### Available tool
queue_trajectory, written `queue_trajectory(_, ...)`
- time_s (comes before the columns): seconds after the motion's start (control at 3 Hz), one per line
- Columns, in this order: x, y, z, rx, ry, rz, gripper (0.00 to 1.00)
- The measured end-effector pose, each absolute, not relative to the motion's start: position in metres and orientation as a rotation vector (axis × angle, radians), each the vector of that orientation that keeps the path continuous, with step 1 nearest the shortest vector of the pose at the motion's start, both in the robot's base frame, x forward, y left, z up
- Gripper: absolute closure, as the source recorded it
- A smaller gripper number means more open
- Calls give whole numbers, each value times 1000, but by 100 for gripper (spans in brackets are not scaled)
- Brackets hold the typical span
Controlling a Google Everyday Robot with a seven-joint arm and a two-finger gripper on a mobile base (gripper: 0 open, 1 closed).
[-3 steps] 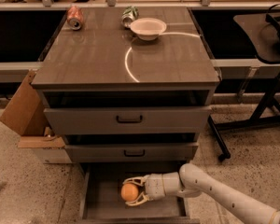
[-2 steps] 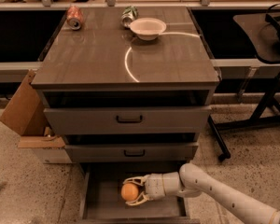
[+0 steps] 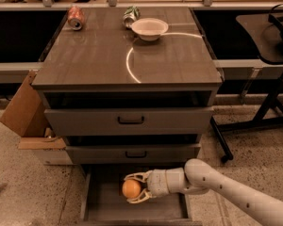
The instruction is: Pick orange from bottom drawer and place on counter
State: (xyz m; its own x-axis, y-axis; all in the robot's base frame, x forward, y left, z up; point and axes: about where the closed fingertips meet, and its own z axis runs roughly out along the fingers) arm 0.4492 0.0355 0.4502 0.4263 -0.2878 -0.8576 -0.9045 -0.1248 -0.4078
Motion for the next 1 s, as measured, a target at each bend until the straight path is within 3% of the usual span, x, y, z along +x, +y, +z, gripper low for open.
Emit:
queue_trajectory(0.33, 453, 35, 511, -1699, 1055, 676, 100)
queue_trajectory(1.0, 472, 28, 530, -1663, 1088, 661, 100)
